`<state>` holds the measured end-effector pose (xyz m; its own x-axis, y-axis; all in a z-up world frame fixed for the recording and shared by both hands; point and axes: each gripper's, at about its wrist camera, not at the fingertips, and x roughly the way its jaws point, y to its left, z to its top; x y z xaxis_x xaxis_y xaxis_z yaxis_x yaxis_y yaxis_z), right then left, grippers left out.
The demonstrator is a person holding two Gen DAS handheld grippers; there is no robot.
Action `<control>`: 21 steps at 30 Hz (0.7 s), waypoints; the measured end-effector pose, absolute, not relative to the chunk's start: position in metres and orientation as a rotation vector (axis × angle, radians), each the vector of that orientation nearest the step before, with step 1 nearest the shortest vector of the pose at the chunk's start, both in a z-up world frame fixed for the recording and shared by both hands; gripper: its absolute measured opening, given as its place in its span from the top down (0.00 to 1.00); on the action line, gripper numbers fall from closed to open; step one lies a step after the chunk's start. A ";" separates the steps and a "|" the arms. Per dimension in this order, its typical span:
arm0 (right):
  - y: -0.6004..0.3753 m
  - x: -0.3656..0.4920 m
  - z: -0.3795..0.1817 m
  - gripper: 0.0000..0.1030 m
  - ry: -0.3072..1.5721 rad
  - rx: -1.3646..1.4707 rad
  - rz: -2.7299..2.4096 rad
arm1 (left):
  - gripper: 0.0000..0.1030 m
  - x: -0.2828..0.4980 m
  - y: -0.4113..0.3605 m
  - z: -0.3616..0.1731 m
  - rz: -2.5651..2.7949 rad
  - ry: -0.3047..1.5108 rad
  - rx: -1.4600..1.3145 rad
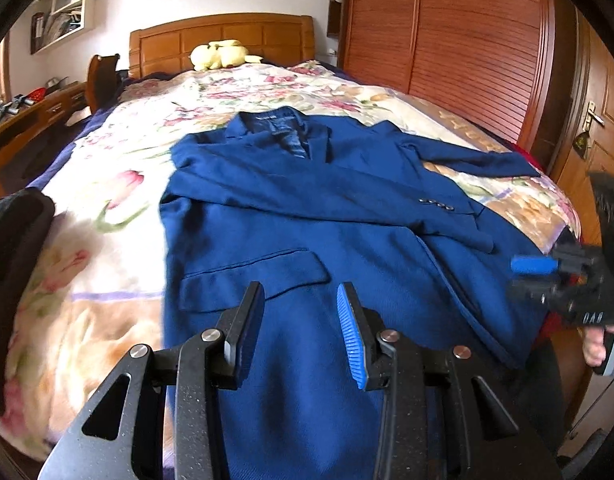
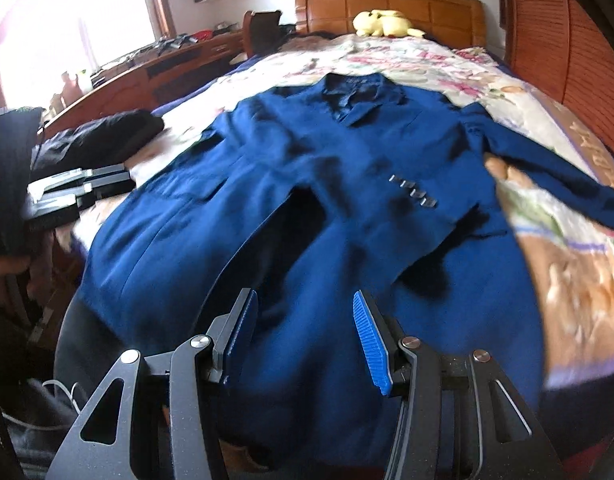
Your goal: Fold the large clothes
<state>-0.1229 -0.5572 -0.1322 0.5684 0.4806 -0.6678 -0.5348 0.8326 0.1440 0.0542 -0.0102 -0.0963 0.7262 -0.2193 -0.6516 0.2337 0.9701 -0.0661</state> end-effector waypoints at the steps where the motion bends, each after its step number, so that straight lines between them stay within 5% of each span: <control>1: -0.557 -0.126 -0.134 0.50 0.773 -0.068 0.601 | 0.62 0.051 -0.007 -0.093 -0.243 0.713 0.020; 21: -0.534 -0.153 -0.176 0.50 0.889 0.089 0.642 | 0.62 0.017 0.002 -0.070 -0.245 0.671 0.011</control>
<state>-0.1527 -0.5344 -0.1761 0.4574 0.5556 -0.6943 -0.4845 0.8104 0.3293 0.0172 0.0019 -0.0705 0.7554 -0.2214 -0.6167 0.2284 0.9711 -0.0688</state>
